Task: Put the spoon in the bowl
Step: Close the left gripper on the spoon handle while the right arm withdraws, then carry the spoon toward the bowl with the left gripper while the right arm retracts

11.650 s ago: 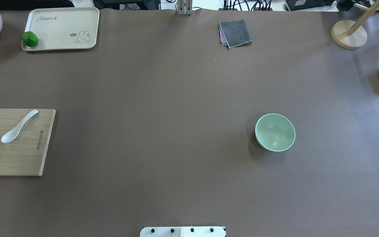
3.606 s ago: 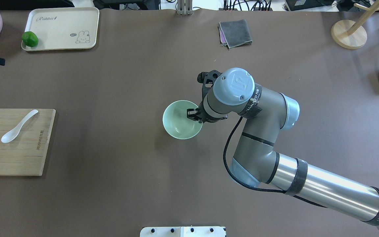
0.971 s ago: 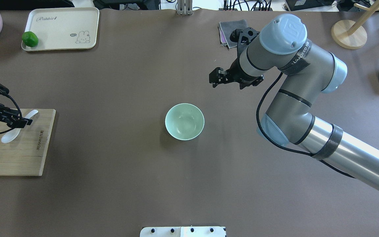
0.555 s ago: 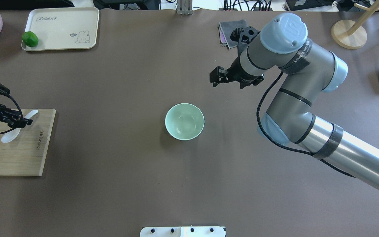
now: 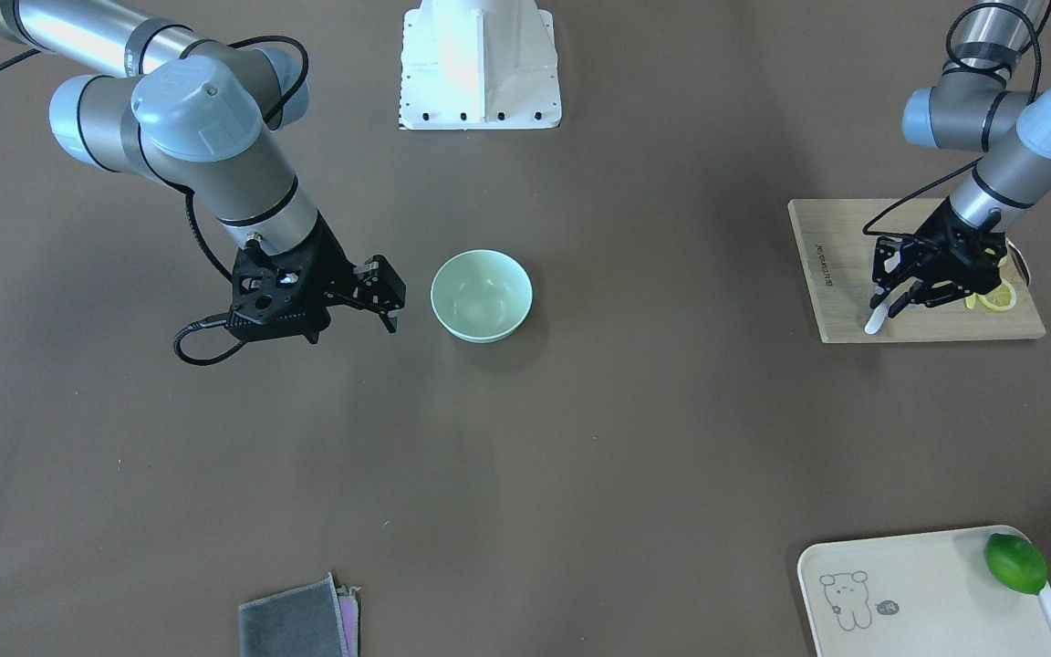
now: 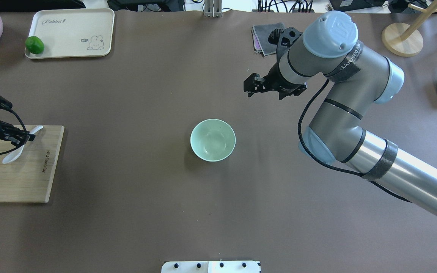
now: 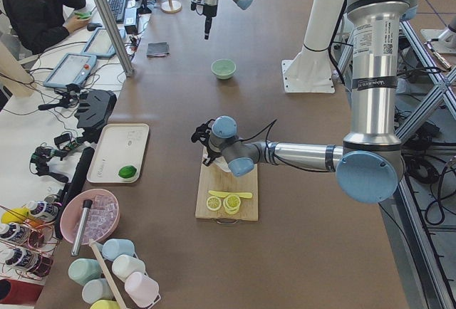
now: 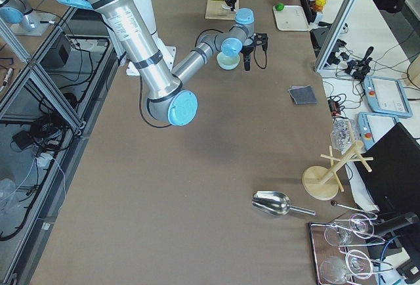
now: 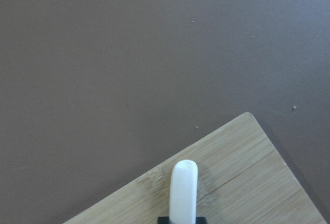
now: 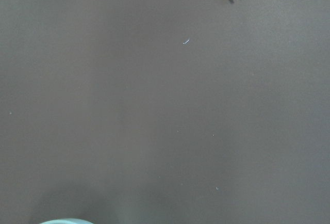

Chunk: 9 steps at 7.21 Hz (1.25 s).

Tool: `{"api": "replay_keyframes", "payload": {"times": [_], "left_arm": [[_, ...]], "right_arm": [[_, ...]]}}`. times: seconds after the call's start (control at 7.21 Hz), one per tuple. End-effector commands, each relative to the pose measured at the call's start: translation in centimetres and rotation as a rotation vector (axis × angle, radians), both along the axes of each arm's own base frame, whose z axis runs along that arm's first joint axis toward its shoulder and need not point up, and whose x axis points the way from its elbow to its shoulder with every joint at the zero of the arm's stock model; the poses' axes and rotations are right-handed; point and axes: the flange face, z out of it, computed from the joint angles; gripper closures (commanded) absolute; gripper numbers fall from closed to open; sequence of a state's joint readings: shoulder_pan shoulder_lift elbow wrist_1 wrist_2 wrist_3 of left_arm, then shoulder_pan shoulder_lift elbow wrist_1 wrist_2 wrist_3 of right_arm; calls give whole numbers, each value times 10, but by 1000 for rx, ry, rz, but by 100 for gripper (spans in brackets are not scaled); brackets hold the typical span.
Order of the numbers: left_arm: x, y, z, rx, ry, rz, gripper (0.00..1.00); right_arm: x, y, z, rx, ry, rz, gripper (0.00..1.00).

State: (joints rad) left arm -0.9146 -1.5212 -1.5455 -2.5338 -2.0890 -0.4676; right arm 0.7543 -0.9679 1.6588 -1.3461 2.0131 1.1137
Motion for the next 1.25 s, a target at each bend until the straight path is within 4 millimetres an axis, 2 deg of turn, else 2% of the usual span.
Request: {"api": "replay_keyframes", "payload": {"times": [0.0, 0.14, 0.28, 0.42, 0.55, 0.69, 0.83, 0.97, 1.11], "left_arm": [[0, 1, -20, 17, 24, 2, 100], [4, -5, -31, 28, 37, 5, 100], [19, -28, -56, 10, 38, 0, 100], [36, -55, -96, -33, 65, -42, 100], [54, -78, -143, -108, 131, -111, 100], [77, -106, -209, -193, 176, -173, 100], [92, -123, -257, -224, 179, -193, 100], [120, -119, -294, -265, 231, -225, 100], [159, -107, -341, -293, 286, -247, 100]], "right_arm": [[9, -5, -2, -13, -13, -5, 0], [18, -9, -3, -22, -24, -8, 0], [24, -13, 2, -29, -21, -1, 0], [33, -18, 7, -31, -15, 8, 0], [42, -23, 21, -23, 5, 5, 0], [54, -22, 36, 30, 29, -27, 0], [62, -26, 43, 73, 49, -51, 0], [79, -36, 50, 79, 57, -84, 0], [106, -43, 71, 127, 76, -130, 0]]}}
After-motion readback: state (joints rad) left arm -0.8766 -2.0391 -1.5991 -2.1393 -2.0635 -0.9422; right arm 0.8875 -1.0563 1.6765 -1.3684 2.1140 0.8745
